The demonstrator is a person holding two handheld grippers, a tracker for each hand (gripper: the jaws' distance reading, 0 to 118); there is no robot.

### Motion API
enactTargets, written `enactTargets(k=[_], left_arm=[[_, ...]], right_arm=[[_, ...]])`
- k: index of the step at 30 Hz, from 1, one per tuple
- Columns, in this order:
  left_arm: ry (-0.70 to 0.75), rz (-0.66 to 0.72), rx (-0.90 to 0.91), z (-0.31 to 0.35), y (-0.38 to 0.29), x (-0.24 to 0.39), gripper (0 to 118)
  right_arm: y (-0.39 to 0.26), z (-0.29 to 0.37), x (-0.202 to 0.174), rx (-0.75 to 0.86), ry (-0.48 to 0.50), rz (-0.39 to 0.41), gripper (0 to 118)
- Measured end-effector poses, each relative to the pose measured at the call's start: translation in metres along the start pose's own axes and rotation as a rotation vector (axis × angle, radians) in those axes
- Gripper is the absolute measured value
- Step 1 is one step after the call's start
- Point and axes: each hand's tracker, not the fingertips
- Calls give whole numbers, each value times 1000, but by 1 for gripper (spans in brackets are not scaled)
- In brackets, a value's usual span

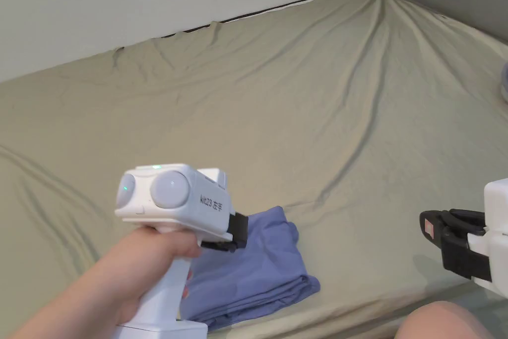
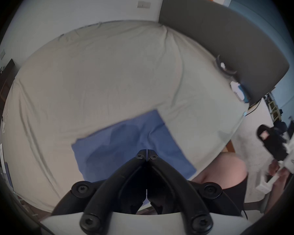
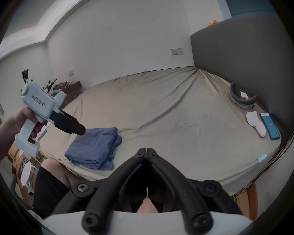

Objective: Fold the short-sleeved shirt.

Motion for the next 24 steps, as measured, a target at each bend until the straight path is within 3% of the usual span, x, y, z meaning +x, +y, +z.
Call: enactTargets(k=[8,13,16,21,23,24], left_arm=[[57,-2,13,-85,-14,32,0],[73,-9,58,-75,-20,35,0],[31,8,77,-57,-18,32,0],[-286,95,322,49,-36,10,0],[-340,58,430,97,-55,-9,0],[-347,52,470,120,-70,-24,0]], right_arm=[[-2,4,-1,5,0,10,0],[-7,0,-6,-22,23,6,0],[-8,-6,-12,-37,25,7,0],[-10,-13,-28,-61,0,71,0],[-8,-24,-36,-111,12,49,0],[-5,-35,-42,-136,71,4,0]])
